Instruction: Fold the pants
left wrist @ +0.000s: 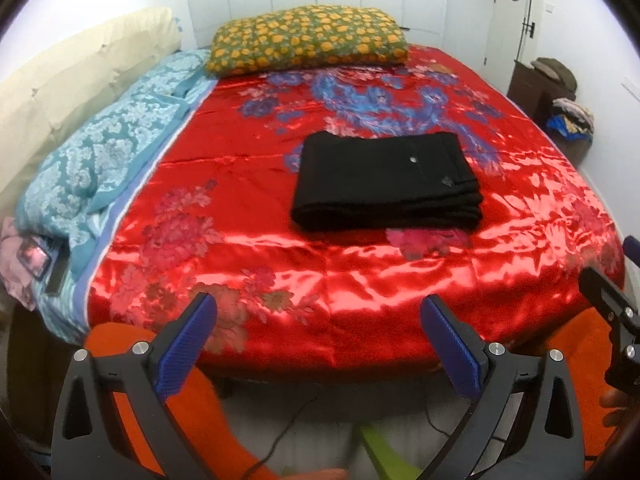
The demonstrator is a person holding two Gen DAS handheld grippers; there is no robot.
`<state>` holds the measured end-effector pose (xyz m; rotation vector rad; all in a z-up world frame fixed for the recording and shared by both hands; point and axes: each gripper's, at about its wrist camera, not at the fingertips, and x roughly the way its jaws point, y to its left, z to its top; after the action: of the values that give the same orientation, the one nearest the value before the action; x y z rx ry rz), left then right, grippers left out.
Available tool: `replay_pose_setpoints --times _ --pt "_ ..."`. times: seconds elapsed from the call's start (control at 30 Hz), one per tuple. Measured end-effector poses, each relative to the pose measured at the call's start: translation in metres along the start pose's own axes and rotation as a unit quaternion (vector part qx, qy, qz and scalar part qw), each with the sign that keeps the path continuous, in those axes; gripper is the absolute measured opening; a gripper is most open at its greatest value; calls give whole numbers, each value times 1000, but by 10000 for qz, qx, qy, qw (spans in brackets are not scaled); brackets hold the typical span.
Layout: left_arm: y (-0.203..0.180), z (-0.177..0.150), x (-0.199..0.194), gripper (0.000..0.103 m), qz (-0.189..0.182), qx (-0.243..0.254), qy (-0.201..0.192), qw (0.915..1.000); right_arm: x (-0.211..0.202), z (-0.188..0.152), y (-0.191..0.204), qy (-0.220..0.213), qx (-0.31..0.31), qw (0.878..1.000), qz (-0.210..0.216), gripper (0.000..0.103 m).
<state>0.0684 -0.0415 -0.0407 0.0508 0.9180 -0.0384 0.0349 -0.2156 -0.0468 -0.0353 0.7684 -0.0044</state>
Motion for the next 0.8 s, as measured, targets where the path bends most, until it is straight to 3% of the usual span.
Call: replay_pose_setpoints --times 0.8 --pt "-4 5 -32 102 -109 -85 97 9999 -39 23 30 -96 -377 9992 -18 103"
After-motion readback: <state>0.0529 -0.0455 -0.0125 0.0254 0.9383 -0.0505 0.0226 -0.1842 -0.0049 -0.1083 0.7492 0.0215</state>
